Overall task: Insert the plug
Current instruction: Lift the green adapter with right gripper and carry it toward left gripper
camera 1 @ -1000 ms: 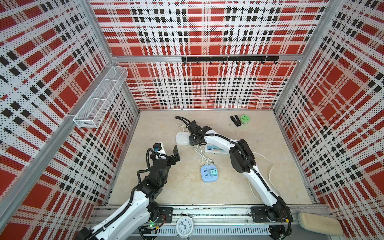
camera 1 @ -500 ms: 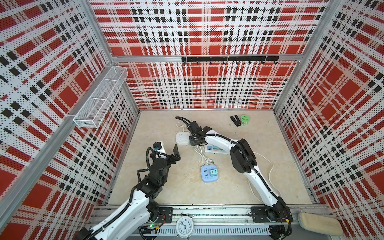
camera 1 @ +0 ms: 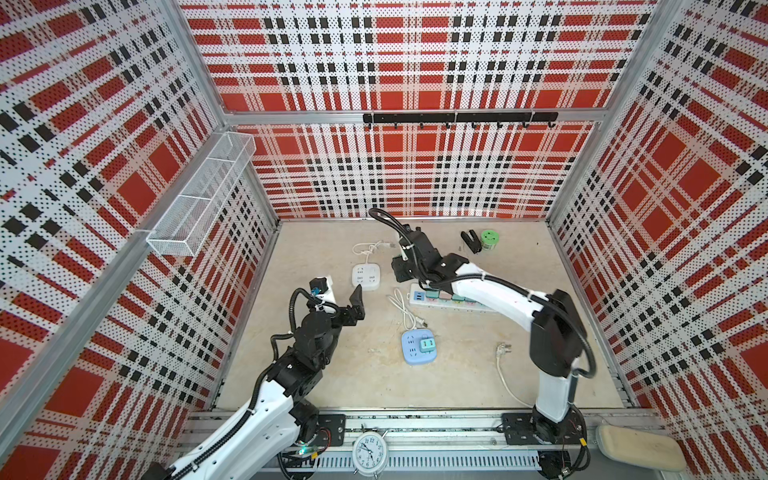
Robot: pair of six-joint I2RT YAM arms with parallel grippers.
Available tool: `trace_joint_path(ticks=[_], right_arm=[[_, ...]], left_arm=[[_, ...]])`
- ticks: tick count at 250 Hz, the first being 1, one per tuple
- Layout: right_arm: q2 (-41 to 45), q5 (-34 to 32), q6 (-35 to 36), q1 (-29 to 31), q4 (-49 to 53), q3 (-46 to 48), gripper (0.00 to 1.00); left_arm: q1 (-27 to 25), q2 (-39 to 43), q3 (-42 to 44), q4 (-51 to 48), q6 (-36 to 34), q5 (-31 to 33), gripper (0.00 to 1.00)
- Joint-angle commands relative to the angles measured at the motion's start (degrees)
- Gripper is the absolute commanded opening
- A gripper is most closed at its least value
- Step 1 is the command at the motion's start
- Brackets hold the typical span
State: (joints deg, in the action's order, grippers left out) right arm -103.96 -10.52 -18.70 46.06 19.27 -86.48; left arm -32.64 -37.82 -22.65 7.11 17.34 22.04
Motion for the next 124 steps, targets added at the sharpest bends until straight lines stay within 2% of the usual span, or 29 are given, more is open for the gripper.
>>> trace_joint_path(ticks=[1,40,72,124], right_arm=[[7.6,1.3,2.9,0.4,-13.0,11.1,0.28],[21.7,-1.2,8.9,2.2,-29.1,30.1,0.31],[30.3,-3.5,14.0,3.3,-39.9,42.1,0.29],[37.6,-5.0,20.7,4.0,-55.9,56.9,0.25]], left_arm=[[-1.2,0.9,-1.2,0.1,-0.9,-5.8,0.88],[-3.5,0.3,-2.0,1.5,-3.8,-12.3,0.81],[-5.0,-1.5,-2.7,3.1,-4.9,-18.4,0.79],[-8.0,-5.5,-5.1,4.5,-6.9,-28.4,0.75]])
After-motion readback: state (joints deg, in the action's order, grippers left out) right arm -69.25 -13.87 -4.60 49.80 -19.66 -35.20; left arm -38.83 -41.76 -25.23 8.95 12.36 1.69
